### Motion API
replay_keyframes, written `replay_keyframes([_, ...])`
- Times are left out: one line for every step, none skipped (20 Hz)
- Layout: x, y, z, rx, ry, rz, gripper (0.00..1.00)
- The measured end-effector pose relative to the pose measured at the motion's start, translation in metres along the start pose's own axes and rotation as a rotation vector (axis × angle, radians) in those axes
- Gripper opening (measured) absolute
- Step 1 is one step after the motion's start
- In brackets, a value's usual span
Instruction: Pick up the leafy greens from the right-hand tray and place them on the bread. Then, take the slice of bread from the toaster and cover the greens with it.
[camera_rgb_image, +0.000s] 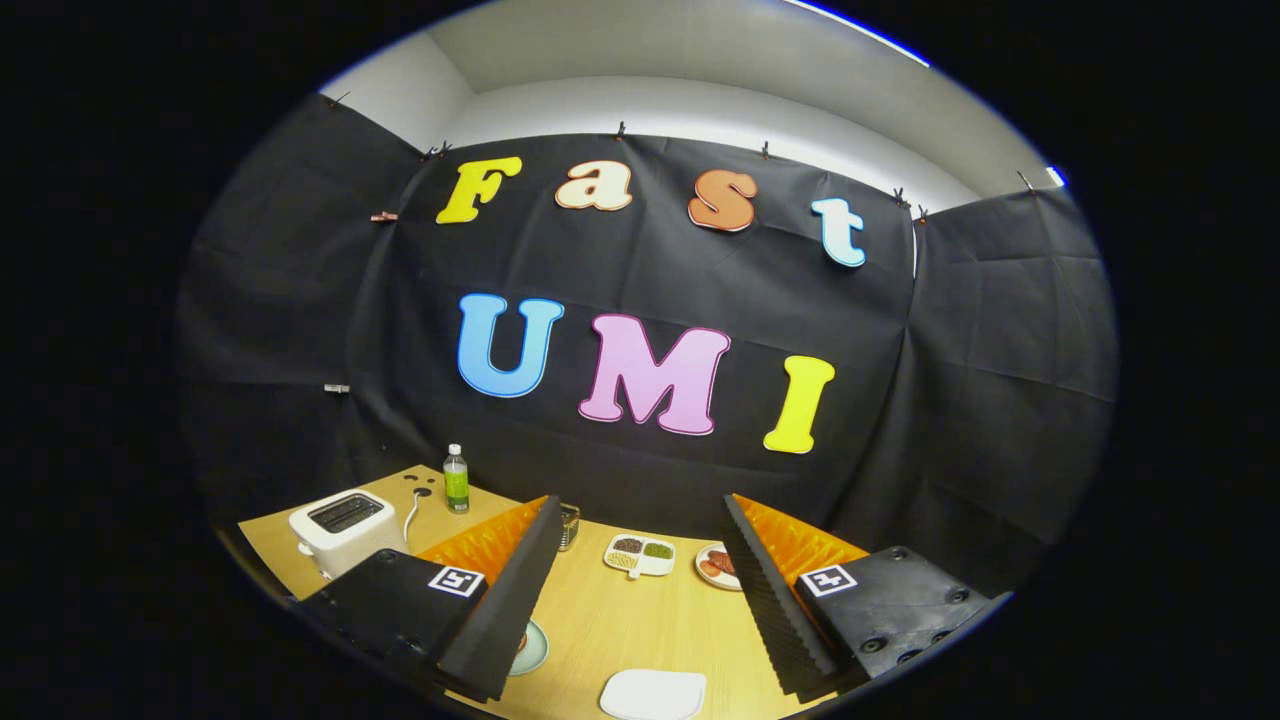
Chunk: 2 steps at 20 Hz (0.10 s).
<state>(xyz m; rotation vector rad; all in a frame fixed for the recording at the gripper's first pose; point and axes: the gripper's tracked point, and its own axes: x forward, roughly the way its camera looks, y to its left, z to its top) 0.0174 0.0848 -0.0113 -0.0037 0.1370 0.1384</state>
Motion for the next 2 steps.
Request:
replay_keyframes([-0.0001,-0.0004,0.0022,-0.016,-0.007,-0.003,0.98])
replay_keyframes([-0.0005,0.0004,0.004,-0.029,-0.013,-0.002,0.98])
